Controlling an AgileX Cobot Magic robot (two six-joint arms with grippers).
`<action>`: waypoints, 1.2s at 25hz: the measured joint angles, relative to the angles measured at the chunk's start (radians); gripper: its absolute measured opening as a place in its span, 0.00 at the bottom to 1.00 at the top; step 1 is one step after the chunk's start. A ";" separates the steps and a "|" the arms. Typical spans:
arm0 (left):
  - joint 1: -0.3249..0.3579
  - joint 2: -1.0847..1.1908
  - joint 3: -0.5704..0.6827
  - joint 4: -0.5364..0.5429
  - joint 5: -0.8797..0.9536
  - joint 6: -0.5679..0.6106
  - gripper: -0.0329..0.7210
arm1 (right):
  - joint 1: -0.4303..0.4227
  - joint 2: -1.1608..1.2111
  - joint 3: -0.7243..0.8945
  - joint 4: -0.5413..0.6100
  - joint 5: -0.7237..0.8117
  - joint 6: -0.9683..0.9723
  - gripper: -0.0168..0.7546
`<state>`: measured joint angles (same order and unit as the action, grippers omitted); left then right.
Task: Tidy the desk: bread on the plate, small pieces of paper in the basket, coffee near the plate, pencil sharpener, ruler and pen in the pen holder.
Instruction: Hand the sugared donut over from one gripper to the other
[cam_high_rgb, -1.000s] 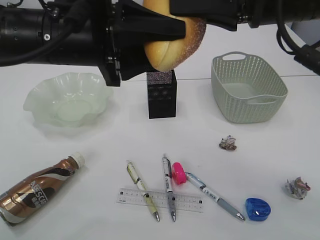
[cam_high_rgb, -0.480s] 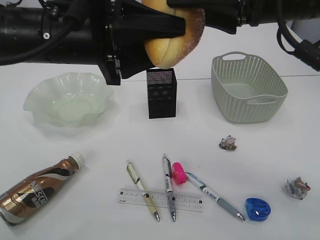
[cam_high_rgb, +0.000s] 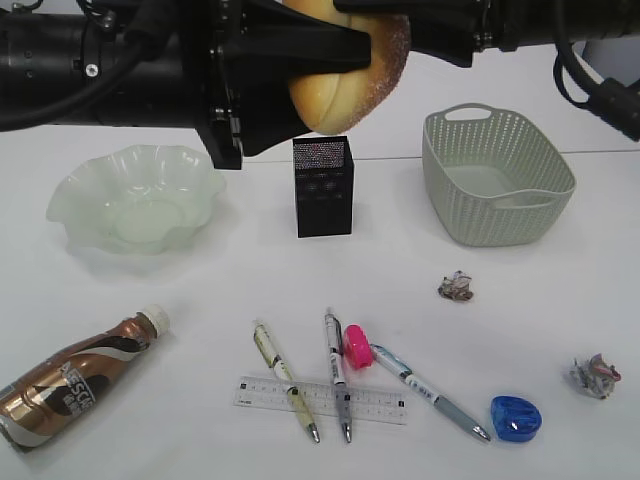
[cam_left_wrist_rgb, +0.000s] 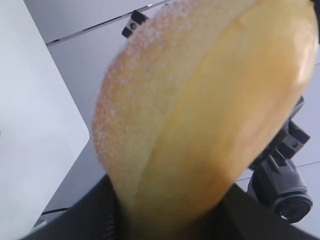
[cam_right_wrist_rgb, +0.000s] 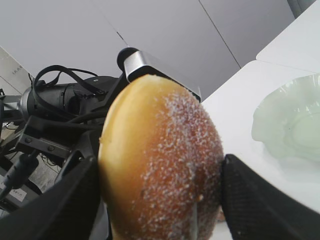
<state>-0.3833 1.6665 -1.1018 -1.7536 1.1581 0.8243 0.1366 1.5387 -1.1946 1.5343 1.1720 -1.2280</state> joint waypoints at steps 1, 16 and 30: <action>0.000 0.000 0.000 0.000 0.000 0.000 0.44 | 0.000 0.000 0.000 0.000 0.000 0.000 0.75; 0.000 0.000 0.000 -0.002 0.002 0.000 0.44 | 0.000 0.000 0.000 0.007 0.003 0.000 0.85; 0.000 0.000 0.000 -0.020 0.010 0.002 0.44 | 0.000 0.000 0.000 0.035 0.002 0.004 0.78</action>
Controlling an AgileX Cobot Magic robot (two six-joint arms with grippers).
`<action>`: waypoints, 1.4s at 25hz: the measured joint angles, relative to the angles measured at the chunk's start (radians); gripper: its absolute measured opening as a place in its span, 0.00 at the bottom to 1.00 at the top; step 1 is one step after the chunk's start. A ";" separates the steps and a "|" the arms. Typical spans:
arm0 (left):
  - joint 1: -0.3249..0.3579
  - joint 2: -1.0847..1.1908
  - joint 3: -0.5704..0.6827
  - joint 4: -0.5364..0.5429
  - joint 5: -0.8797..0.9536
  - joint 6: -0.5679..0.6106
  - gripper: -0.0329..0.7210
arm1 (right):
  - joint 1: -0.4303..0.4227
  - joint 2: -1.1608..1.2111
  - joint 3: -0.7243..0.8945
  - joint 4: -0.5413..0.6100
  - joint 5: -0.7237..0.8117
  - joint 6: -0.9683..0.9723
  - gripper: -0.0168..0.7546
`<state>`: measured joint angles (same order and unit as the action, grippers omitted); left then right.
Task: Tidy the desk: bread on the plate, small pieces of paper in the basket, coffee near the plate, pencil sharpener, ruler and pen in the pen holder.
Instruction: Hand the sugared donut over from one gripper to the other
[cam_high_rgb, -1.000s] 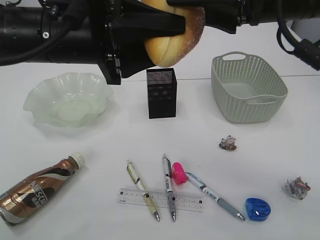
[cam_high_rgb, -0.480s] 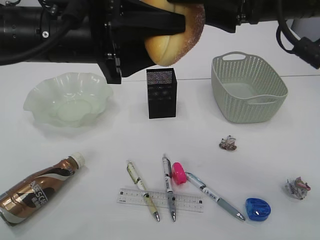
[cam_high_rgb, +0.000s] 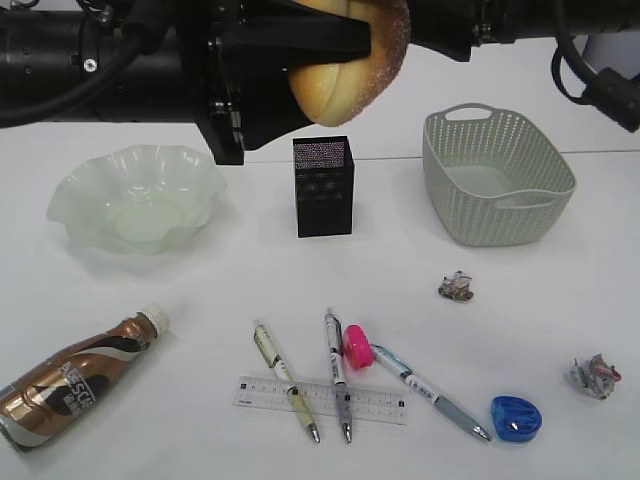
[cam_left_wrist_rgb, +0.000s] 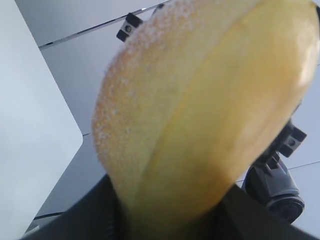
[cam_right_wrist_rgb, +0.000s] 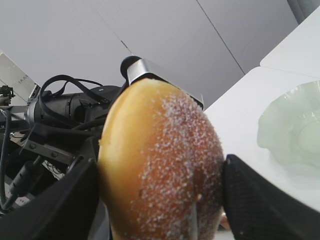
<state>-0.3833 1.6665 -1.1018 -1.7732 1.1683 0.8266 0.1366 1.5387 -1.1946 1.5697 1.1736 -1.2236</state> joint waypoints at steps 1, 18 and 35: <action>0.000 0.000 0.000 0.000 0.000 0.000 0.44 | 0.000 0.000 0.000 0.002 0.000 0.004 0.80; 0.000 0.000 0.000 0.005 0.000 0.000 0.44 | 0.000 0.000 0.000 -0.009 -0.025 0.116 0.86; 0.000 0.000 0.000 -0.002 -0.002 0.000 0.44 | 0.000 0.000 0.000 0.015 -0.032 0.195 0.85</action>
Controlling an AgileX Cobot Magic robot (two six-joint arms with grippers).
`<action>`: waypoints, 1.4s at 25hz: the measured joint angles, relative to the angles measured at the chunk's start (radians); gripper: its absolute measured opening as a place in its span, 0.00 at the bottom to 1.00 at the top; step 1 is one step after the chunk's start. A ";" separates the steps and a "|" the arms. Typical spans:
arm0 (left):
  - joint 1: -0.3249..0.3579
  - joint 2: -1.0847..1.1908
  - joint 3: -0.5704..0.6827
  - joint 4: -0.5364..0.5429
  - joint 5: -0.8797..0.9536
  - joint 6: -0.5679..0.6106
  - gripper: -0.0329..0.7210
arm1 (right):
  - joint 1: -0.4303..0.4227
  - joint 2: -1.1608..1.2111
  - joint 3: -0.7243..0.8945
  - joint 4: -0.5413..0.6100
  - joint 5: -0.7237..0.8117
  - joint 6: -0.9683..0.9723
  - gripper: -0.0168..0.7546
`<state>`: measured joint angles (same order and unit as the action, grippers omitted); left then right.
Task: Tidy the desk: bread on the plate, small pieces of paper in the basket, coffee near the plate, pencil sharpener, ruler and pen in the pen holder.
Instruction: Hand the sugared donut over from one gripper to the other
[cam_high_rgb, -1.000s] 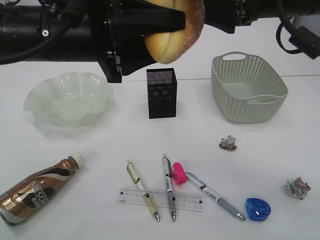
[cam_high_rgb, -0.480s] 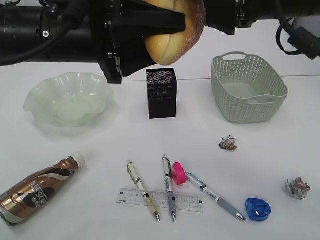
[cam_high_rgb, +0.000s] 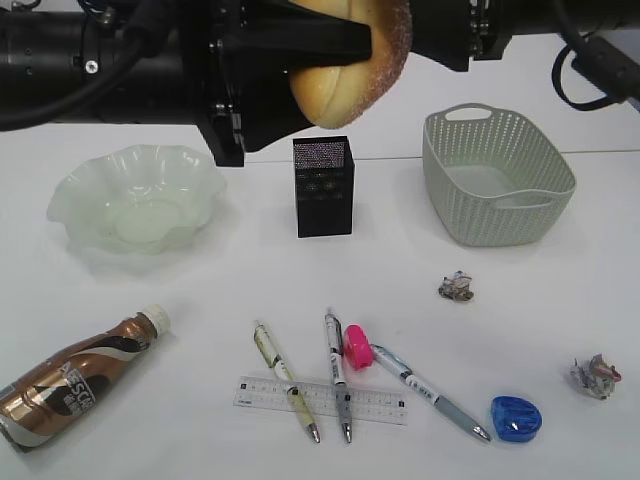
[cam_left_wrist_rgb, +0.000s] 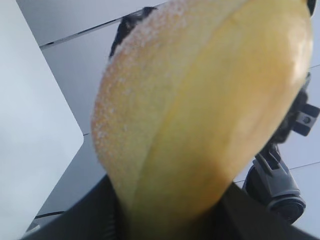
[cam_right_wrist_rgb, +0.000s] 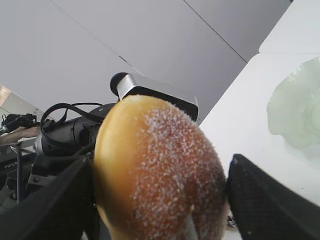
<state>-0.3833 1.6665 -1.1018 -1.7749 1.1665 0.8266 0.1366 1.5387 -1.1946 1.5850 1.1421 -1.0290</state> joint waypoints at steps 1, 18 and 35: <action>0.000 0.000 0.000 0.002 0.000 0.000 0.44 | 0.000 0.000 0.000 -0.002 -0.002 0.010 0.87; 0.000 0.000 0.000 0.013 0.000 0.000 0.44 | 0.000 0.000 0.000 -0.024 -0.004 0.029 0.88; 0.031 0.000 0.000 0.041 0.000 0.000 0.44 | 0.000 -0.009 0.000 -0.068 0.008 0.038 0.87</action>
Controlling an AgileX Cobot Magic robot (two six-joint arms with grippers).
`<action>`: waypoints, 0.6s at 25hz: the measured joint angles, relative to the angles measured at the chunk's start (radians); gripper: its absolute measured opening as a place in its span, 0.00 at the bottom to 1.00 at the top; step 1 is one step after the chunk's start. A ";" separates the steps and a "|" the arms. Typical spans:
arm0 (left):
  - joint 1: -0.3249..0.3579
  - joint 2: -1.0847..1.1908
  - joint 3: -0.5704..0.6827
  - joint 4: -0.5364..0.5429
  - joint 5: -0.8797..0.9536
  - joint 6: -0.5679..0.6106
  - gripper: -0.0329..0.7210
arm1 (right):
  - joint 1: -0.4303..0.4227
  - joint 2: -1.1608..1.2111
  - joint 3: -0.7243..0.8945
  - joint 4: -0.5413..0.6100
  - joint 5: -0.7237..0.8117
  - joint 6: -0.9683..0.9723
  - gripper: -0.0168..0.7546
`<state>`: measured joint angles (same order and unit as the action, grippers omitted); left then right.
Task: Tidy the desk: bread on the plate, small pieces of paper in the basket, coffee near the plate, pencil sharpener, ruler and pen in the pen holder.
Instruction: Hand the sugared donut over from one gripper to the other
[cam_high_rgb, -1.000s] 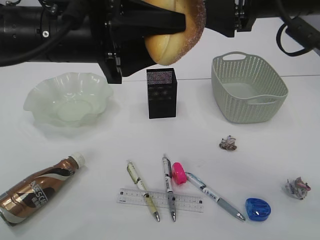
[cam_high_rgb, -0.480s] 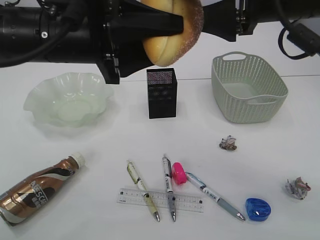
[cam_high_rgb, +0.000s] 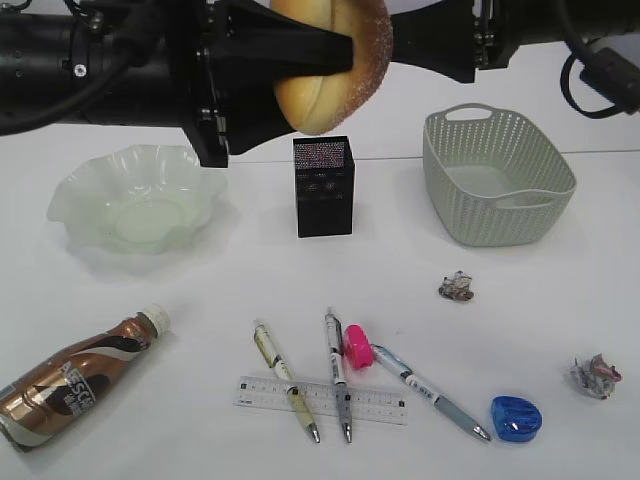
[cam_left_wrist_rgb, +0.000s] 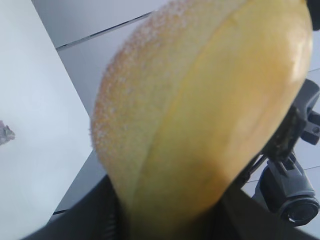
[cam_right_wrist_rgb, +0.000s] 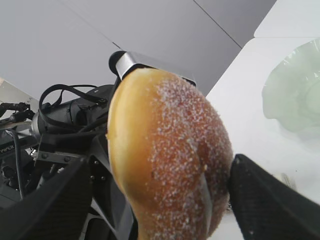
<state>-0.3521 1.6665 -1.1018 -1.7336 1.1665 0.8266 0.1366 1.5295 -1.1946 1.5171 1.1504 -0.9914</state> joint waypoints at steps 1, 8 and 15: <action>0.001 0.000 0.000 0.005 0.000 0.000 0.44 | 0.000 0.000 0.000 0.000 0.000 0.000 0.87; 0.037 0.000 0.000 0.024 0.004 -0.010 0.44 | 0.000 0.000 -0.033 -0.009 0.007 0.002 0.87; 0.044 0.000 0.000 0.027 0.004 -0.015 0.44 | -0.018 0.000 -0.035 -0.055 0.023 0.002 0.84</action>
<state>-0.3079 1.6665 -1.1018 -1.7070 1.1700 0.8112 0.1189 1.5295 -1.2294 1.4616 1.1736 -0.9896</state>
